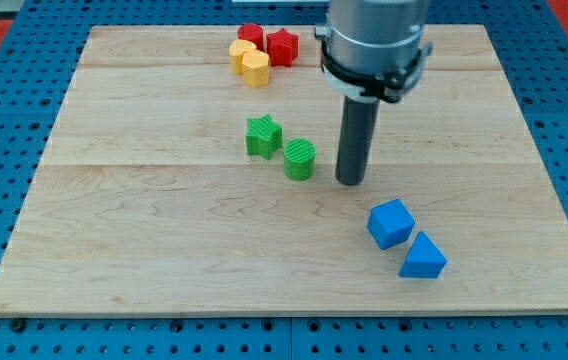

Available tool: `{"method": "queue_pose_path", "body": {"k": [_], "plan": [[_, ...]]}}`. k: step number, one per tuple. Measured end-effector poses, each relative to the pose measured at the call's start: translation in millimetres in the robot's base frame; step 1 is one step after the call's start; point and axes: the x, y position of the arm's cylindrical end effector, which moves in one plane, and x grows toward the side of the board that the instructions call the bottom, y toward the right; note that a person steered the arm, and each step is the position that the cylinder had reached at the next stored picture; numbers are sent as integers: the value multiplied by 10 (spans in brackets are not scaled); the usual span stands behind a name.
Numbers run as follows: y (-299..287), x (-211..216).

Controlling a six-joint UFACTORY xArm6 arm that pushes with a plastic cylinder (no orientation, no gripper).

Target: Push the blue blocks to the green blocks

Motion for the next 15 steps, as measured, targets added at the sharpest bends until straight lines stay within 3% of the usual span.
{"method": "queue_pose_path", "body": {"k": [1,2,3,4,5,6,7,8,9,10,11,13,14,15], "plan": [[-515,-155],[-347,-276],[802,-159],[1238,654],[576,645],[-59,93],[-519,-3],[183,300],[97,642],[-506,508],[-817,64],[-1049,125],[-1087,-204],[-642,68]]}}
